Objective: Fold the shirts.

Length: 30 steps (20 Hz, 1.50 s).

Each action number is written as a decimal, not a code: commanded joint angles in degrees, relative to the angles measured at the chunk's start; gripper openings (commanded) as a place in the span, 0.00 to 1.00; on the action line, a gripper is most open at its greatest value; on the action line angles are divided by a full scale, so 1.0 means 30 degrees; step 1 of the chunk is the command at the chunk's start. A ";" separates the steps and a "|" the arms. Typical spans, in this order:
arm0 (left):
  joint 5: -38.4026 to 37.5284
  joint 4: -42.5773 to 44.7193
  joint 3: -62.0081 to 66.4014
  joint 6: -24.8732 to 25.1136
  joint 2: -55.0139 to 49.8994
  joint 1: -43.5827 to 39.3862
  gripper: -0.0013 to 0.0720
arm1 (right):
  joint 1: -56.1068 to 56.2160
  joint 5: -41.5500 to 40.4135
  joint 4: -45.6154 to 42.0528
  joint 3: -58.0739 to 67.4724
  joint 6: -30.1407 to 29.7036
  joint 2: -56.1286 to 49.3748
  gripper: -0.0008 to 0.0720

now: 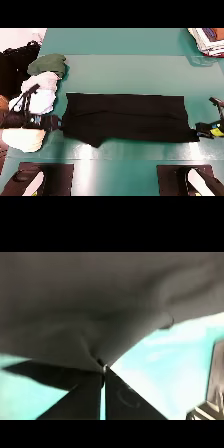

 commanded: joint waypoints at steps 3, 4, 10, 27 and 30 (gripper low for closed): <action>0.4146 -0.0029 0.3541 0.1392 -0.6360 0.0022 0.05 | 0.1282 -0.2484 0.2288 0.4452 0.0641 -0.4109 0.03; 0.4750 -0.0036 0.4204 0.1406 -0.7541 0.0022 0.05 | 0.1282 -0.2667 0.2776 0.5537 0.0648 -0.5064 0.03; 0.8349 -0.0182 0.6266 0.1887 -1.2233 0.0022 0.05 | 0.1282 -0.2696 0.4342 1.0302 0.0707 -1.0222 0.03; 0.6120 -0.1333 0.7956 0.2521 -1.2859 -0.2754 0.05 | -0.3279 -0.1202 0.7169 0.7351 -0.2572 -1.4018 0.86; 0.8131 -0.1348 0.7956 0.1756 -1.3012 -0.4787 0.05 | -0.2375 -0.2062 0.9180 0.7380 -0.2907 -1.4557 0.79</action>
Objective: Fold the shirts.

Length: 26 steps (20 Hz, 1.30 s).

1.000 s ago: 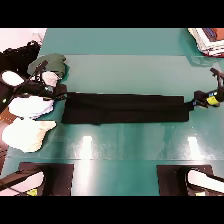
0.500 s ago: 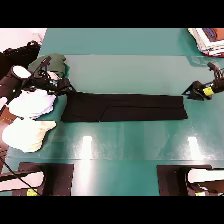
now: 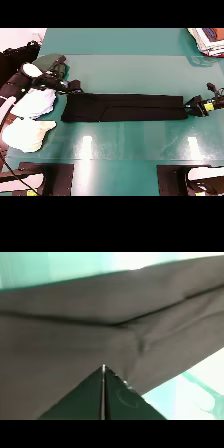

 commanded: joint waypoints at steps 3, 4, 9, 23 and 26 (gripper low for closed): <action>0.3140 -0.0248 0.0787 -0.1311 -0.1362 -0.3636 0.05 | 0.1705 -0.1588 0.1100 -0.0357 -0.1035 -0.0561 0.49; 0.3067 -0.0321 0.1311 -0.1304 -0.2004 -0.4269 0.05 | 0.2076 -0.1530 0.1100 -0.0321 -0.1202 -0.0546 0.36; 0.2259 -0.0357 0.4371 -0.1370 -0.5588 -0.7140 0.05 | 0.3446 0.0576 0.1100 0.1931 -0.0809 0.0874 0.03; 0.3752 -0.0962 0.7817 -0.2535 -0.9493 -0.8655 0.05 | 1.1081 0.0284 0.4590 0.9974 0.2994 0.5435 0.03; 0.4503 -0.1027 0.7861 -0.2521 -0.9479 -0.8604 0.05 | 1.2655 -0.0299 0.4597 0.9981 0.2980 0.5384 0.03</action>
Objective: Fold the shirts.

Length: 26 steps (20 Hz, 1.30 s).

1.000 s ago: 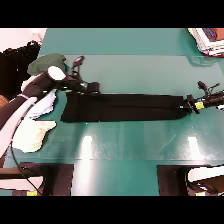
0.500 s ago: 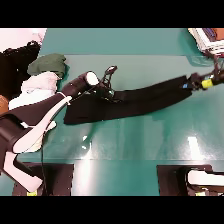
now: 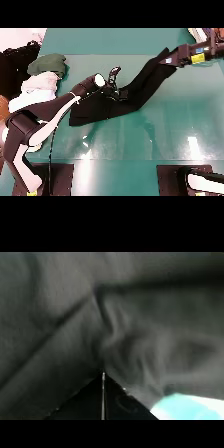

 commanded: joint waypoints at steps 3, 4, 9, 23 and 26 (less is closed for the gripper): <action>-0.0721 0.0313 0.0918 -0.0007 0.0117 0.0867 0.05 | 0.2863 -0.1129 0.0372 0.0342 -0.0066 -0.0357 0.03; -0.1239 0.0758 0.1188 0.0000 0.0452 0.1421 0.05 | 0.3366 -0.1333 0.0357 0.0342 -0.0146 -0.0532 0.03; -0.3242 0.4583 0.1224 0.0000 0.4554 0.5617 0.05 | 0.7395 -0.4153 0.0386 0.0350 -0.1275 -0.2244 0.03; -0.6921 0.6441 0.1217 0.0503 1.0622 1.2305 0.05 | 1.1876 -0.7271 -0.2863 0.0262 -0.2834 -0.6579 0.37; -0.7606 0.6455 0.1217 0.0510 1.0622 1.2305 0.05 | 0.8655 -0.5785 -0.3344 -0.2164 -0.2761 -0.5260 0.37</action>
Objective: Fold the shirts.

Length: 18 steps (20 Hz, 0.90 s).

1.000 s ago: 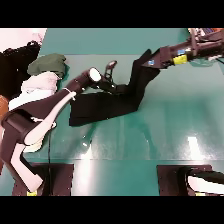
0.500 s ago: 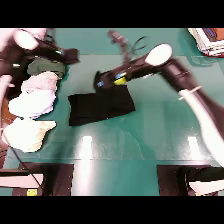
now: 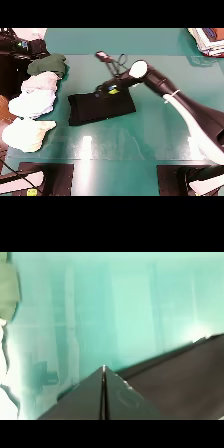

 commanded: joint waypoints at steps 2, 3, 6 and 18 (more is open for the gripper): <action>-0.1086 -0.0015 0.0022 0.0000 0.0095 0.0131 0.05 | -0.4634 0.1902 -0.0998 -0.3847 0.0146 0.1734 0.38; -0.1078 -0.0007 0.0022 0.0000 0.0095 0.0131 0.05 | -0.5836 0.1945 -0.0962 -0.4772 0.0146 0.1916 0.48; -0.1064 -0.0015 0.0022 0.0007 0.0095 0.0131 0.05 | -0.8874 0.1931 -0.0131 -0.7002 0.0146 0.1880 0.90; -0.0648 -0.0138 0.0022 0.0007 0.0095 0.0131 0.05 | -0.5952 0.3497 0.4182 -0.1727 0.0066 -0.4750 0.71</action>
